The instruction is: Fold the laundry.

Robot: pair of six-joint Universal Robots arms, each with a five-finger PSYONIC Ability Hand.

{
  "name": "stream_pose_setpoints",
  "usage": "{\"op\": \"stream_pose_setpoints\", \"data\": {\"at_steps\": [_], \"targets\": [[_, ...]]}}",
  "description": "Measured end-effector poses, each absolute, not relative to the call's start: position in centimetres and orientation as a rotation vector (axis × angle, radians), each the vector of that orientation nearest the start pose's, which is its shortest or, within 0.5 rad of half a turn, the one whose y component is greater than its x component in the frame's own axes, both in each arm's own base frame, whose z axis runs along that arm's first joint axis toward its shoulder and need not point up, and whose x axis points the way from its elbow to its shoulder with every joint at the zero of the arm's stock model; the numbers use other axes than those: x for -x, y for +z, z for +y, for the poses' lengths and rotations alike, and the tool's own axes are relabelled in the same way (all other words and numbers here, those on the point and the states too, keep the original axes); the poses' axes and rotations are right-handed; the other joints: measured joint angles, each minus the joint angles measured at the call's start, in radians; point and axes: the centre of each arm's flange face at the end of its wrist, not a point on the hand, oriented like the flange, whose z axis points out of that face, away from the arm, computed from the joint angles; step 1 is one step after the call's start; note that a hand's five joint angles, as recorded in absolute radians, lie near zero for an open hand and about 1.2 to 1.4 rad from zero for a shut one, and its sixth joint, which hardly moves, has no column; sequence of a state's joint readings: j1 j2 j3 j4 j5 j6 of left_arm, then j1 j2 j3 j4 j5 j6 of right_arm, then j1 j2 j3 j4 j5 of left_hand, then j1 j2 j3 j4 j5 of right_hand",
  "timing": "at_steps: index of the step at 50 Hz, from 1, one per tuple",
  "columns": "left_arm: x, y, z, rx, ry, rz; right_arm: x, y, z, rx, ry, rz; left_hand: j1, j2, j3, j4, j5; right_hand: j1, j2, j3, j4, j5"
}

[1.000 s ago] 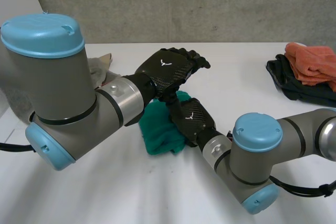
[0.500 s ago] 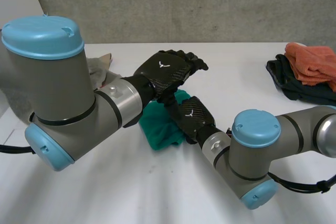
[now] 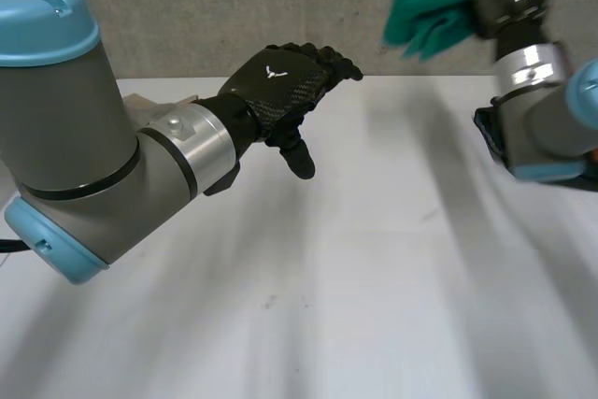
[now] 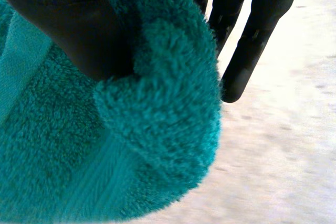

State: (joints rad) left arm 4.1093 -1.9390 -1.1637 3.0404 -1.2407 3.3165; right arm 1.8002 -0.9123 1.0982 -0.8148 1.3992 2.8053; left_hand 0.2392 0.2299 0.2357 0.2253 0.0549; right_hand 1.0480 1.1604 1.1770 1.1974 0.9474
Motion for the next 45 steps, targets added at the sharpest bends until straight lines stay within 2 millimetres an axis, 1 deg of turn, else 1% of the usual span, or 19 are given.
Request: {"op": "stream_pose_setpoints", "data": {"at_steps": [3, 7, 12, 14, 15, 17, 20, 21, 25, 27, 28, 29, 30, 31, 32, 33, 36, 40, 45], "targets": [[34.9, 29.8, -22.4, 1.019, 1.723, -1.682, -21.5, 29.3, -46.7, 0.591, -2.888, 1.297, 0.0, 0.0, 0.0, 0.0, 0.0, 0.0, 0.0, 0.0, 0.0, 0.0], [35.0, 29.7, -22.3, 1.021, 1.718, -1.685, -16.9, 27.8, -50.1, 0.581, -2.928, 1.344, 0.0, 0.0, 0.0, 0.0, 0.0, 0.0, 0.0, 0.0, 0.0, 0.0], [35.0, 29.2, -22.2, 1.026, 1.701, -1.698, -11.5, 23.6, -53.3, 0.594, -2.881, 1.461, 0.0, 0.0, 0.0, 0.0, 0.0, 0.0, 0.0, 0.005, 0.002, 0.0], [35.0, 28.8, -22.1, 1.029, 1.69, -1.707, -8.8, 20.8, -54.4, 0.605, -2.829, 1.537, 0.0, 0.0, 0.0, 0.0, 0.0, 0.0, 0.0, 0.005, 0.003, 0.0], [35.0, 28.7, -22.1, 1.03, 1.687, -1.709, -8.2, 20.0, -54.6, 0.609, -2.812, 1.558, 0.0, 0.0, 0.0, 0.0, 0.0, 0.0, 0.0, 0.005, 0.003, 0.0], [35.1, 28.4, -22.1, 1.032, 1.677, -1.717, -5.8, 16.8, -55.1, 0.622, -2.744, 1.641, 0.0, 0.0, 0.0, 0.0, 0.0, 0.0, 0.0, 0.005, 0.003, 0.0], [35.1, 28.1, -22.1, 1.035, 1.668, -1.724, -3.8, 13.8, -55.1, 0.635, -2.672, 1.719, 0.0, 0.0, 0.0, 0.0, 0.0, 0.0, 0.0, 0.005, 0.003, 0.007], [35.1, 28.1, -22.0, 1.035, 1.666, -1.726, -3.2, 12.8, -55.0, 0.641, -2.643, 1.746, 0.0, 0.0, 0.0, 0.0, 0.0, 0.0, 0.0, 0.008, 0.003, 0.016], [35.1, 27.8, -22.0, 1.038, 1.66, -1.731, -2.2, 10.4, -54.1, 0.675, -2.547, 1.808, 0.0, 0.0, 0.0, 0.0, 0.0, -0.003, -0.011, -0.006, -0.015, 0.025], [35.1, 27.8, -22.0, 1.038, 1.659, -1.732, -2.1, 10.2, -53.9, 0.685, -2.531, 1.812, 0.0, 0.0, 0.0, 0.0, 0.0, -0.043, -0.124, -0.13, -0.143, -0.084], [35.1, 27.8, -22.0, 1.038, 1.659, -1.732, -2.0, 10.4, -53.4, 0.701, -2.51, 1.815, 0.0, 0.0, 0.0, 0.0, 0.0, -0.247, -0.365, -0.369, -0.385, -0.292], [35.1, 27.8, -22.0, 1.039, 1.659, -1.732, -2.0, 10.5, -53.3, 0.705, -2.505, 1.815, 0.0, 0.0, 0.0, 0.0, 0.0, -0.337, -0.46, -0.461, -0.478, -0.39], [35.1, 27.8, -22.0, 1.039, 1.659, -1.732, -2.0, 10.5, -53.3, 0.705, -2.505, 1.815, 0.0, 0.0, 0.0, 0.0, 0.0, -0.337, -0.46, -0.461, -0.478, -0.39], [35.1, 27.8, -21.9, 1.039, 1.659, -1.731, -1.9, 11.4, -52.9, 0.714, -2.504, 1.809, 0.0, 0.0, 0.0, 0.0, 0.0, -0.609, -0.716, -0.721, -0.738, -0.62], [35.1, 27.9, -21.9, 1.039, 1.66, -1.731, -1.9, 11.7, -52.8, 0.715, -2.504, 1.808, 0.0, 0.0, 0.0, 0.0, 0.0, -0.644, -0.752, -0.758, -0.775, -0.653], [35.1, 27.9, -21.9, 1.039, 1.661, -1.73, -1.8, 12.6, -52.6, 0.717, -2.51, 1.803, 0.0, 0.0, 0.0, 0.0, 0.0, -0.76, -0.872, -0.882, -0.902, -0.78], [35.1, 28.0, -21.8, 1.039, 1.663, -1.727, -1.8, 14.4, -52.1, 0.713, -2.53, 1.795, 0.0, 0.0, 0.0, 0.0, 0.0, -0.814, -0.947, -0.966, -0.979, -0.895], [35.1, 28.1, -21.6, 1.039, 1.663, -1.723, -1.4, 16.5, -51.3, 0.682, -2.54, 1.818, 0.0, 0.0, 0.0, 0.0, 0.0, -0.814, -0.948, -0.966, -0.979, -0.897], [35.1, 28.3, -21.2, 1.042, 1.657, -1.716, -0.1, 18.5, -49.6, 0.596, -2.498, 1.934, 0.0, 0.0, 0.0, 0.0, 0.0, -0.814, -0.948, -0.967, -0.979, -0.897]]}}
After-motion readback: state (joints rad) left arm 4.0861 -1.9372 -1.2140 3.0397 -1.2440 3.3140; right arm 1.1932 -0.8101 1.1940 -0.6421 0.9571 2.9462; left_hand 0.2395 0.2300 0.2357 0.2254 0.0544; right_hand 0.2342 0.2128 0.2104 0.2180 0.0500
